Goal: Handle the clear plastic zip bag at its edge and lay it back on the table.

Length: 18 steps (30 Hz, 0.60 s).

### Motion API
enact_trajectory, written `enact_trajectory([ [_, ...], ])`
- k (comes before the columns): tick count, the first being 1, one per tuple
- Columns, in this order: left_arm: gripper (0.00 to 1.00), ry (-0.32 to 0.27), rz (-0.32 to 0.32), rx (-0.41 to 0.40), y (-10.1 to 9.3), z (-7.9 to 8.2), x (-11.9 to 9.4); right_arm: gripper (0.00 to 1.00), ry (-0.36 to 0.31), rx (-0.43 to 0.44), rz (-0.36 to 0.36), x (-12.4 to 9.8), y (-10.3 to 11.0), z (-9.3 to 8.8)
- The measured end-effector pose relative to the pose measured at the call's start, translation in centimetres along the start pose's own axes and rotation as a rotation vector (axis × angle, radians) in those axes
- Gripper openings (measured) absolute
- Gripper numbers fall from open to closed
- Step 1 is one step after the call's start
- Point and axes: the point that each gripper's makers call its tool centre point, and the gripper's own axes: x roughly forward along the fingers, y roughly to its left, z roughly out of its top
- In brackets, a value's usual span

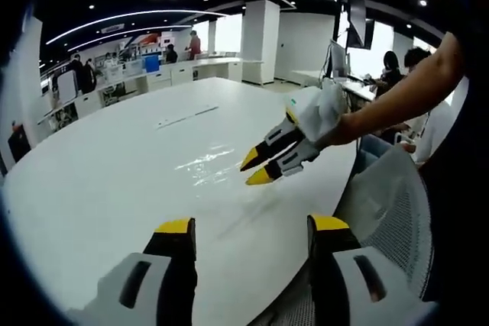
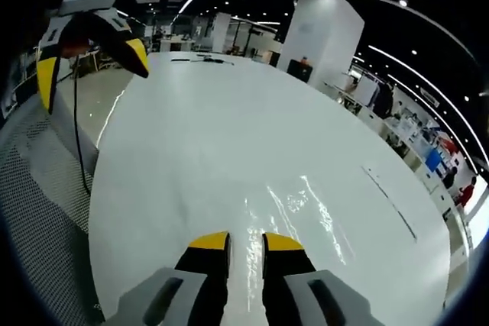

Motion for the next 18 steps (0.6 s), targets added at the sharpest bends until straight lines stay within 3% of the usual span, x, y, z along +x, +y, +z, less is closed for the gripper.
enact_trajectory([
  [10,0.58,-0.008,0.003,0.006,0.3,0.3,0.0,0.19,-0.014,0.001,-0.031,-0.6,-0.2,-0.3],
  [18,0.59,-0.016,0.008,0.007,0.9,0.5,0.0,0.29,-0.029,0.07,-0.064,-2.0,-0.6,-1.1],
])
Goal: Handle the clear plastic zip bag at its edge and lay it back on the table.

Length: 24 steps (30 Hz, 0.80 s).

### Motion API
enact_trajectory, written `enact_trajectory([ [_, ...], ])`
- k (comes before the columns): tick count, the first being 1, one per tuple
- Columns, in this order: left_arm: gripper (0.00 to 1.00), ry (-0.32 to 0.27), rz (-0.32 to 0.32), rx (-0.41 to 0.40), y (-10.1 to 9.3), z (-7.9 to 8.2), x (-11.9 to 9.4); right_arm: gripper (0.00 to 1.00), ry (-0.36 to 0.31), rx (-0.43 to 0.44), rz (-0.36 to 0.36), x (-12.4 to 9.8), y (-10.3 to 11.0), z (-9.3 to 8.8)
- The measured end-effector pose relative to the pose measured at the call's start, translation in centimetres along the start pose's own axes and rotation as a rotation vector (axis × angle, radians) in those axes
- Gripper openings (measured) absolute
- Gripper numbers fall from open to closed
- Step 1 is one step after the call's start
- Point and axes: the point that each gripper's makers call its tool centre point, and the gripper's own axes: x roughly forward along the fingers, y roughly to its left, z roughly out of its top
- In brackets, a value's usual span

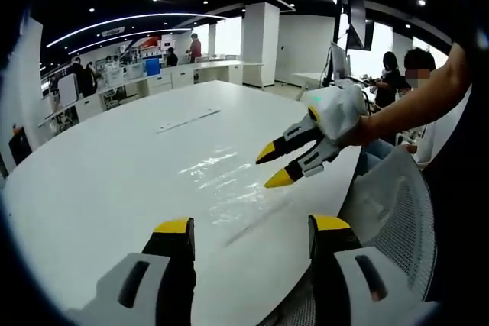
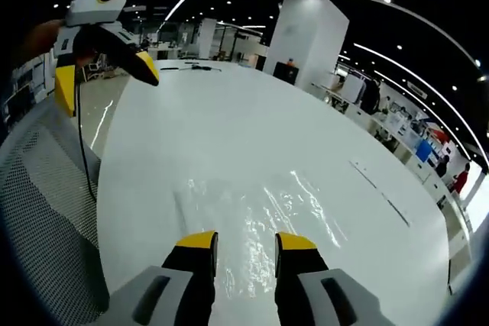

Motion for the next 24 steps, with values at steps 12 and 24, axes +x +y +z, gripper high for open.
enact_trajectory([
  [12,0.61,-0.019,0.009,-0.001,1.8,-0.2,-0.1,0.47,-0.055,0.109,-0.049,-3.3,-0.8,1.1],
  [24,0.63,-0.033,0.024,-0.013,1.6,-0.4,-0.3,0.6,-0.104,0.222,-0.101,-7.1,-2.0,1.0],
])
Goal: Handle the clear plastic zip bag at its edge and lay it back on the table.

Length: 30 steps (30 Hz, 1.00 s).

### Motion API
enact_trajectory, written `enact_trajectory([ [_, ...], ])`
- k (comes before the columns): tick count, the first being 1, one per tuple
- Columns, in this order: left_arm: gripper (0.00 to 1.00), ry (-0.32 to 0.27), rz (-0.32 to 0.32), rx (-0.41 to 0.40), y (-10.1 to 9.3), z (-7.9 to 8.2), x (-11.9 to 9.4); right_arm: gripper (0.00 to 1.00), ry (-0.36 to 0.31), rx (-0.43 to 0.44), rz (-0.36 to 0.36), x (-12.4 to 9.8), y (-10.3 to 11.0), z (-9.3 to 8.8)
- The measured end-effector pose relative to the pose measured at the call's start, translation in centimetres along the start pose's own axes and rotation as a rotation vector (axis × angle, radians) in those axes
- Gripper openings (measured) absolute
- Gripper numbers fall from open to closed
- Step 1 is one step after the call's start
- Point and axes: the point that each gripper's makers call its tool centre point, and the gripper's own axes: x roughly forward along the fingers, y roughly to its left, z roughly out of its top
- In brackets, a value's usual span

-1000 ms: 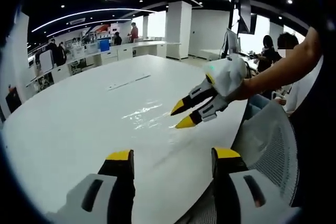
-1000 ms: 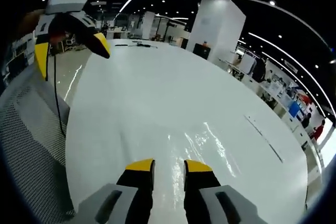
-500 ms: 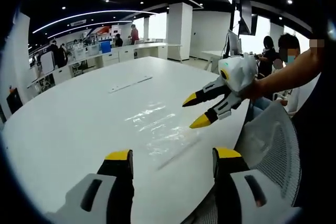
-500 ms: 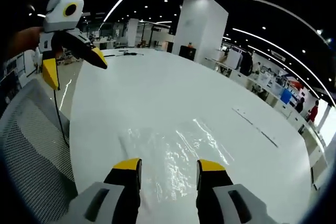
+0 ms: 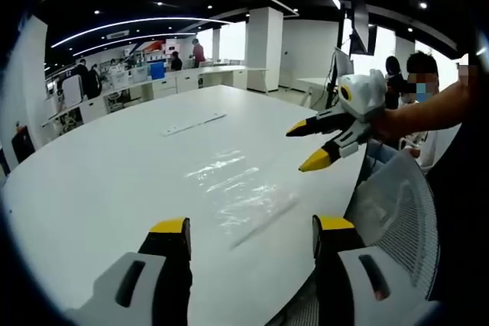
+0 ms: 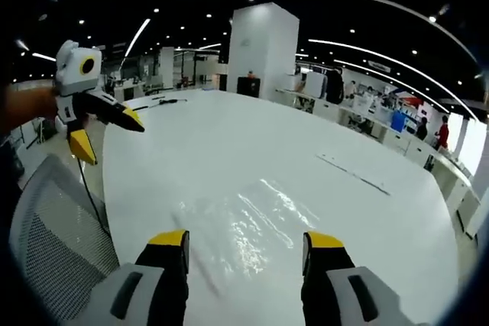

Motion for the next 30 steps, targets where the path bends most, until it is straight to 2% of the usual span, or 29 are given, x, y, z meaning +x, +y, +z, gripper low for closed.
enact_trajectory([
  [7,0.65,-0.014,0.011,0.0,-0.1,0.2,-0.2,0.65,-0.01,0.017,-0.023,-1.9,-0.4,-0.1],
  [19,0.67,-0.041,0.031,-0.014,-0.4,0.3,-0.6,0.78,-0.016,0.101,-0.038,-5.1,-0.6,-1.7],
  [30,0.68,-0.079,0.066,-0.025,-1.3,0.3,-2.0,0.83,-0.029,0.125,-0.061,-7.3,-0.6,-2.9],
])
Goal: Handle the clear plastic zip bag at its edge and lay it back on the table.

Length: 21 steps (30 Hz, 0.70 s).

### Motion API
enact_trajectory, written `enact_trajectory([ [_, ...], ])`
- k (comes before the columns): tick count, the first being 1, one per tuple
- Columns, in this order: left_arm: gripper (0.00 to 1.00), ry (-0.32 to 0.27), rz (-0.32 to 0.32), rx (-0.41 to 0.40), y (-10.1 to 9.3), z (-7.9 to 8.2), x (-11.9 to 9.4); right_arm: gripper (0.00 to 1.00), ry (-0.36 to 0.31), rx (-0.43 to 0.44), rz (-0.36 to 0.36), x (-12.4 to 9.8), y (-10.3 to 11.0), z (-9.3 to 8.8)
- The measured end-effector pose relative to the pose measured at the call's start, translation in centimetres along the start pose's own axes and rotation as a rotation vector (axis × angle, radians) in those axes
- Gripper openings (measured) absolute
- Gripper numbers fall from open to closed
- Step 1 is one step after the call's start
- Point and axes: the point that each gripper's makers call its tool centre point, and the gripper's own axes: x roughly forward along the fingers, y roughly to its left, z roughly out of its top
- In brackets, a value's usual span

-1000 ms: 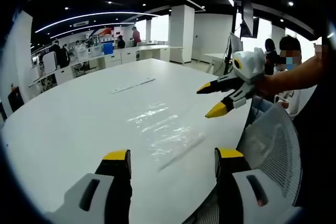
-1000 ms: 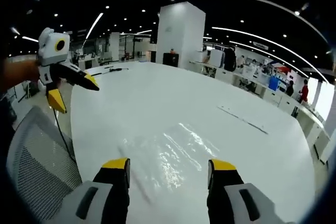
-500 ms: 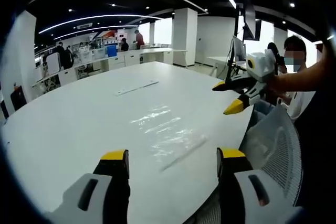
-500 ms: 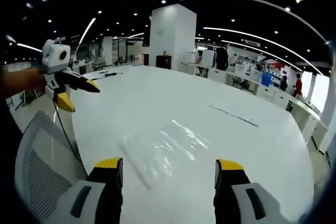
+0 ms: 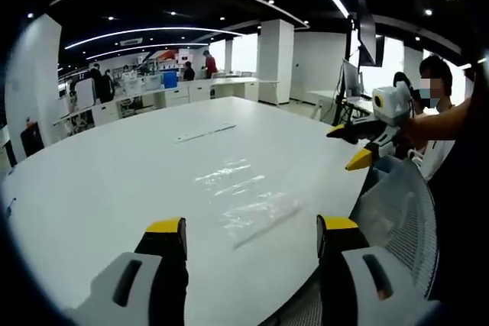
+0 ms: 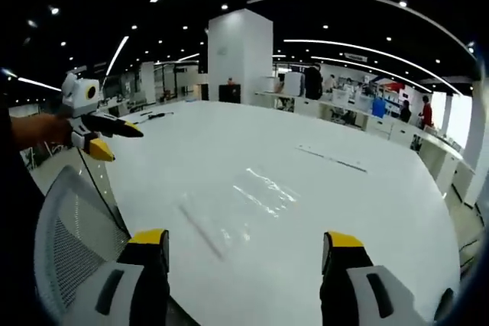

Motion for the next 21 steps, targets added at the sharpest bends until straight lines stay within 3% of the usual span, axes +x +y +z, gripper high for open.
enact_trajectory([
  [7,0.68,-0.034,0.009,-0.014,-0.9,0.0,-1.2,0.85,-0.015,0.038,-0.024,-1.7,0.3,-0.9],
  [21,0.7,-0.006,0.03,-0.008,-0.5,-1.0,-1.9,0.88,-0.03,0.072,-0.048,-4.0,1.0,-1.8],
])
